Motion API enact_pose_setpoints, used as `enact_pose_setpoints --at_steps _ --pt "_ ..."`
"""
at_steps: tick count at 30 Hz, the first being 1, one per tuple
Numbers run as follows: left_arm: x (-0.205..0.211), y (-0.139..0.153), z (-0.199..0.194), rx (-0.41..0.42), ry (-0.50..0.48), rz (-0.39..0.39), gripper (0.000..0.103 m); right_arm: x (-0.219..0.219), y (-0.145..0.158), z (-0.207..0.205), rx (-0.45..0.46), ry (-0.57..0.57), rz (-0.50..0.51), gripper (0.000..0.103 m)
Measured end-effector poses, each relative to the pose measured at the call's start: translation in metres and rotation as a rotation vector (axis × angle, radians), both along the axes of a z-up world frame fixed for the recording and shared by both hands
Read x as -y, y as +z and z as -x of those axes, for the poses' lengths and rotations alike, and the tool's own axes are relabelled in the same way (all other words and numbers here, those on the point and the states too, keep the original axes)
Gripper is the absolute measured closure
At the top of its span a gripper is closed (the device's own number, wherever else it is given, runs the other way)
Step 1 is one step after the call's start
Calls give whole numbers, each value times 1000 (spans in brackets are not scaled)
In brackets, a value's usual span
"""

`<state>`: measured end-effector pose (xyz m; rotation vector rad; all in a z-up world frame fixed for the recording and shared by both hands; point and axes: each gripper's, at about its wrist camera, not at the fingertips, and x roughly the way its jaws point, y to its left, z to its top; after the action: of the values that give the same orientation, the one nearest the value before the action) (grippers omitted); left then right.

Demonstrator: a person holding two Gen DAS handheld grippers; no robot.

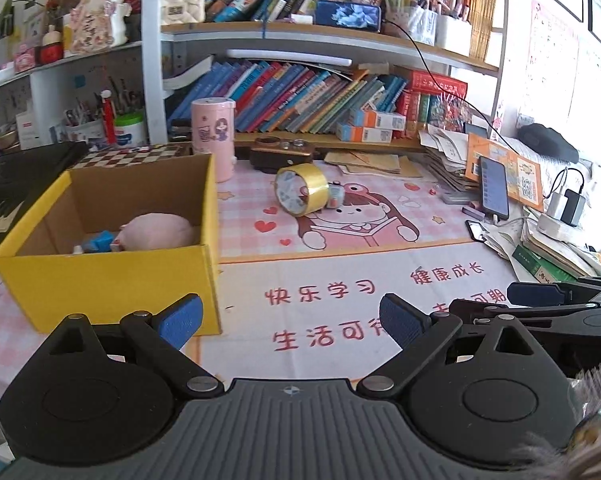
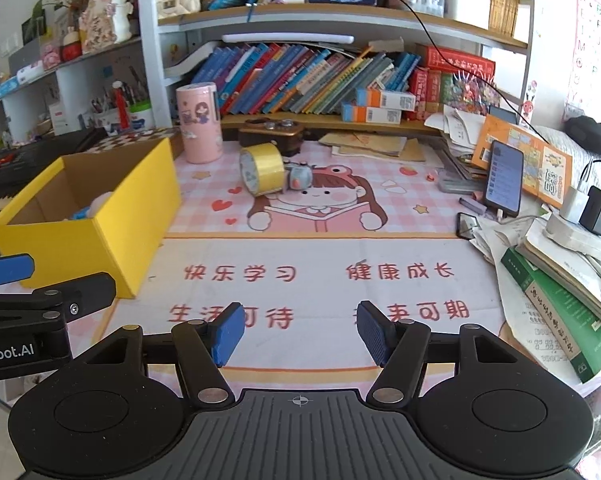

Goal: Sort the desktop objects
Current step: 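Withdraw both tools from the box toward the tape roll and grey toy, then grasp the yellow tape roll with the left tool while the right tool grasps the grey toy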

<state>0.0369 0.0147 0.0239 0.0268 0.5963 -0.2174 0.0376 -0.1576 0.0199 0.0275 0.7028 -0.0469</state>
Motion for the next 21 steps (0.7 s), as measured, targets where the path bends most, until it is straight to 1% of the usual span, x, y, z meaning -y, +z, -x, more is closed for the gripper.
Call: enact_pose_setpoints --at_steps 10,17,21 --pt "49 -5 -44 -29 -2 -6 7 43 -8 -43 -45 3 -4 40" --pt "80 -6 -88 -38 52 -11 7 76 -11 -85 -57 55 -9 40" --pt "93 -3 -116 -27 103 -33 7 95 -16 -112 -64 86 -28 40"
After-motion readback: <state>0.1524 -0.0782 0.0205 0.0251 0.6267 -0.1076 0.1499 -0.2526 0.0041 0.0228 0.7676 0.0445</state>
